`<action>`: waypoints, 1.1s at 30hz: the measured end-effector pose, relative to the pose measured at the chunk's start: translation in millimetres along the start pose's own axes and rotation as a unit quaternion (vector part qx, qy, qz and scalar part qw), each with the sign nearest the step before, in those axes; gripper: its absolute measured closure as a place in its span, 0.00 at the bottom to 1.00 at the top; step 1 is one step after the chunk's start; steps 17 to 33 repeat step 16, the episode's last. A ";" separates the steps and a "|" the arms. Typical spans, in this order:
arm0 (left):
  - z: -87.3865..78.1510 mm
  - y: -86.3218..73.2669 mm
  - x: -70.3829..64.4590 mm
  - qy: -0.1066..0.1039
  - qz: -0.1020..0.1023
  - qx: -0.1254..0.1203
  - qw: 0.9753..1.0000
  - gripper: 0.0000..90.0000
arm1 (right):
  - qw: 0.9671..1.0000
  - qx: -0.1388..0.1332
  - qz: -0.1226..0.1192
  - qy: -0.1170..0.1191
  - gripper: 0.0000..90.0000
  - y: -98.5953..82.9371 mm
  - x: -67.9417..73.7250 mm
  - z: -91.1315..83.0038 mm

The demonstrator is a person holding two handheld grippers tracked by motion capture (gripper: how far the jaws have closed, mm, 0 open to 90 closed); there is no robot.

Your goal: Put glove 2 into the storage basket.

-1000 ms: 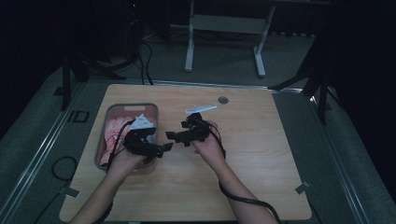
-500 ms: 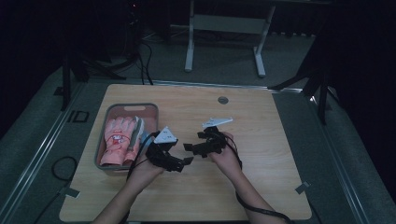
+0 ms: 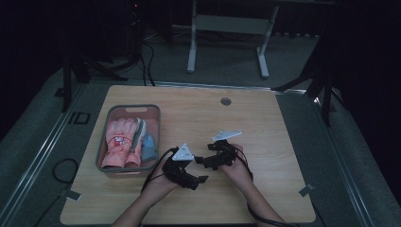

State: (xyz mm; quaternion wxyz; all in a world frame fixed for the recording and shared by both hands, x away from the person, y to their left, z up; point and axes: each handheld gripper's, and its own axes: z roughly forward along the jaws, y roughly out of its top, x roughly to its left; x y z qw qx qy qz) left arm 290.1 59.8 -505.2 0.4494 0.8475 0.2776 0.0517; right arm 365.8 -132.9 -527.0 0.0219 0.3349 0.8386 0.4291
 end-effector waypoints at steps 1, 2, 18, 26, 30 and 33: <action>2.4 -1.6 0.0 -0.003 -0.002 0.001 1.000 0.10 | 1.000 0.001 0.002 0.001 0.15 -2.1 -0.9 0.4; 4.6 -3.1 -0.2 -0.006 -0.005 0.000 1.000 0.10 | 1.000 0.001 0.002 0.000 0.15 -4.0 -1.3 0.7; 10.0 -10.9 1.5 -0.016 -0.013 -0.003 1.000 0.10 | 1.000 0.010 0.001 -0.004 0.15 -14.2 -4.4 4.9; 10.0 -10.9 1.5 -0.016 -0.013 -0.003 1.000 0.10 | 1.000 0.010 0.001 -0.004 0.15 -14.2 -4.4 4.9; 10.0 -10.9 1.5 -0.016 -0.013 -0.003 1.000 0.10 | 1.000 0.010 0.001 -0.004 0.15 -14.2 -4.4 4.9; 10.0 -10.9 1.5 -0.016 -0.013 -0.003 1.000 0.10 | 1.000 0.010 0.001 -0.004 0.15 -14.2 -4.4 4.9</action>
